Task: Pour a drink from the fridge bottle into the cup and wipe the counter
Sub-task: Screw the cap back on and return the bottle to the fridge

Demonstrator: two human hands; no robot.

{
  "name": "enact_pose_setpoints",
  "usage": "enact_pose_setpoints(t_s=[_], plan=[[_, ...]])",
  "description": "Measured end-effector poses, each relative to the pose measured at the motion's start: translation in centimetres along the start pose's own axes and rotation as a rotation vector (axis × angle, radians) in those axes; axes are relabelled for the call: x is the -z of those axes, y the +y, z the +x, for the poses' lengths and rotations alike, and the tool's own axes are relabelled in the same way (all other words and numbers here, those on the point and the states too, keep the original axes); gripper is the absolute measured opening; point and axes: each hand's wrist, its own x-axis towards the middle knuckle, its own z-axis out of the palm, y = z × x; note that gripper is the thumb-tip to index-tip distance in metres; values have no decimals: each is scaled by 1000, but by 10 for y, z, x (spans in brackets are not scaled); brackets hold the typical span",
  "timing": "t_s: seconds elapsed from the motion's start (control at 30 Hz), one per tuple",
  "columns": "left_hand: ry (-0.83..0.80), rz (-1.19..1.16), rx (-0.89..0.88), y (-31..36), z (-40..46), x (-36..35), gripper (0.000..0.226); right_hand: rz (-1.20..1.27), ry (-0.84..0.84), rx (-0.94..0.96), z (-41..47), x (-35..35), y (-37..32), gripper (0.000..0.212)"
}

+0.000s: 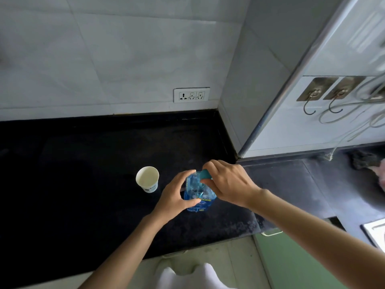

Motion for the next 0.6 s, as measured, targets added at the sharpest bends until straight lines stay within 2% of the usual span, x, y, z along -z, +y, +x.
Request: enact_pose_setpoints(t_s=[0.13, 0.2, 0.27, 0.37, 0.47, 0.6], plan=[[-15, 3, 17, 0, 1, 2, 76, 85, 129, -303, -4, -12, -25, 36], [-42, 10, 17, 0, 2, 5, 76, 138, 157, -339, -4, -9, -26, 37], [-59, 27, 13, 1, 2, 8, 76, 140, 130, -259, -4, -3, -18, 40], [-55, 36, 8, 2, 3, 7, 76, 84, -10, -6, 1, 7, 1, 44], [-43, 45, 2, 2, 3, 6, 77, 12, -136, 203, 9, 17, 13, 37], [-31, 73, 10, 2, 4, 6, 77, -21, -148, 242, 14, 19, 12, 36]])
